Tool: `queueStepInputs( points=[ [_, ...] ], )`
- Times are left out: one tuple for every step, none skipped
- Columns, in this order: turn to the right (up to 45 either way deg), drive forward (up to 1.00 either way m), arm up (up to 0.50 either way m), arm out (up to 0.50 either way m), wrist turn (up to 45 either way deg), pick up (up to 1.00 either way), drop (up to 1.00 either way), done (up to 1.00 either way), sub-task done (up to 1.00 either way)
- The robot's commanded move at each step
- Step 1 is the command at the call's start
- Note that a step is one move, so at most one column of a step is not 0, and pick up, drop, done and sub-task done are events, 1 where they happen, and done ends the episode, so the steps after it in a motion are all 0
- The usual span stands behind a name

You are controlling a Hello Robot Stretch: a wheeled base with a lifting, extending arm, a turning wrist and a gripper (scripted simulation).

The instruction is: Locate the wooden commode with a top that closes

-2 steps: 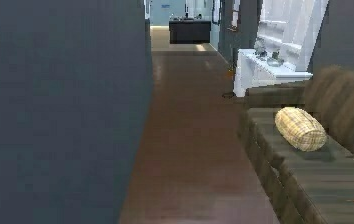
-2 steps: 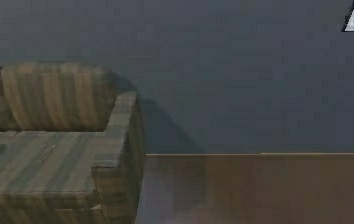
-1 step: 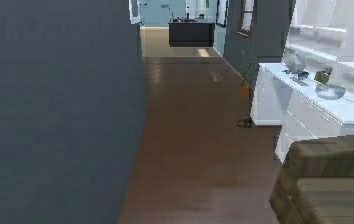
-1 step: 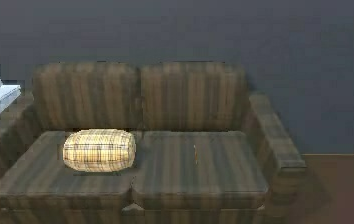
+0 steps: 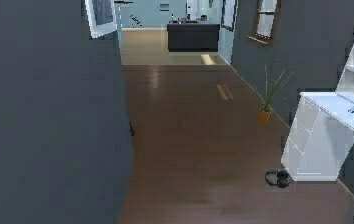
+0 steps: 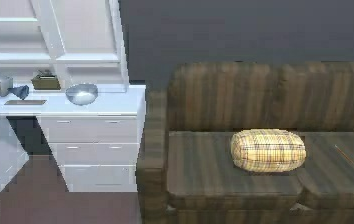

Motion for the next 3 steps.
queueStepInputs(
  points=[
    [0.0, 1.00, 0.00, 0.00, 0.0, 0.00, 0.00, 0.00, 0.00],
    [0.0, 1.00, 0.00, 0.00, 0.0, 0.00, 0.00, 0.00, 0.00],
    [0.0, 0.50, 0.00, 0.00, 0.0, 0.00, 0.00, 0.00, 0.00]
  ],
)
